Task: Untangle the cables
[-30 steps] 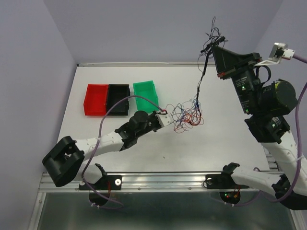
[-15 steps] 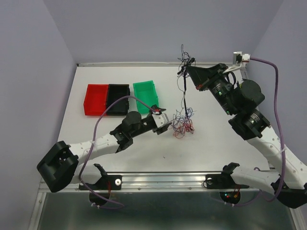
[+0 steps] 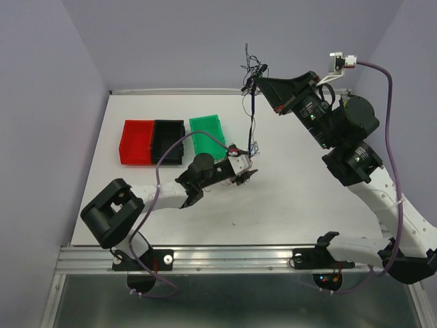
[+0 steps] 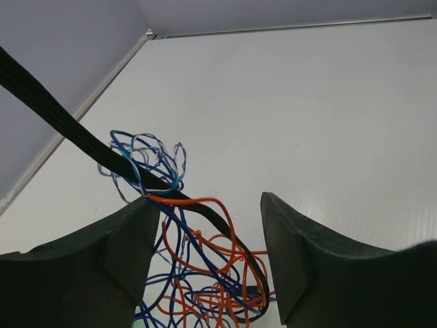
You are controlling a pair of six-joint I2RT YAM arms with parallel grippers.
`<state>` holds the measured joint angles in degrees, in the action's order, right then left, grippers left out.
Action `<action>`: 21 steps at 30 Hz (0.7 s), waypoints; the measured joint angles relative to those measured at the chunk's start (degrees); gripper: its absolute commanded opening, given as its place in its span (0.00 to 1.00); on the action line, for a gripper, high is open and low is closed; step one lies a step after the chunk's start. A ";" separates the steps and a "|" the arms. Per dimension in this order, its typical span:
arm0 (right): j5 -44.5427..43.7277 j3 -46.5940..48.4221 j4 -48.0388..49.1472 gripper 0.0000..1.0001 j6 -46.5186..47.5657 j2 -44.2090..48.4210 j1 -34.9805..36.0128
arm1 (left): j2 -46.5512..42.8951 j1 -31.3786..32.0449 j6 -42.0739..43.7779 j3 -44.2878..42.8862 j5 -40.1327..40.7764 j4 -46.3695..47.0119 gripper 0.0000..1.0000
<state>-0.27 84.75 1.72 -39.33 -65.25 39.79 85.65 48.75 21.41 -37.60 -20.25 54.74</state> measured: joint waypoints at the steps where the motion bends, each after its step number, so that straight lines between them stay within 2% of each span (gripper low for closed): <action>1: 0.15 0.61 0.04 0.00 -0.02 -0.17 0.00 | 1.55 0.00 -0.46 -1.29 -0.22 0.09 0.56; 3: 0.28 2.34 -0.07 0.01 0.00 -0.85 0.00 | 3.54 0.00 -0.92 -3.04 -0.33 0.46 0.42; 5: 0.26 4.68 -0.17 0.01 0.11 -1.90 0.00 | 4.52 0.00 -0.79 -3.69 -0.33 0.83 0.21; 9: -1.53 12.13 -1.68 0.01 0.96 -4.96 0.00 | 5.64 0.00 -0.48 -4.17 0.48 0.74 0.20; 10: -2.49 16.48 -2.10 0.00 1.40 -6.60 0.00 | 5.79 0.00 -0.44 -4.24 0.55 0.63 0.21; 16: -5.42 33.14 0.63 0.01 2.80 -10.43 0.00 | 8.44 0.17 1.55 -4.74 0.92 -5.33 0.21; 17: -6.25 36.50 1.05 0.01 3.41 -10.91 0.00 | 9.49 0.35 2.27 -5.57 1.36 -7.52 0.19; 21: -9.09 40.37 3.67 0.01 5.16 -10.05 0.00 | 12.17 0.96 4.02 -7.76 3.39 -12.66 0.18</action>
<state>-9.37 125.12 5.39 -34.17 -75.31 39.79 97.82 49.71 25.43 -45.36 -16.86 42.09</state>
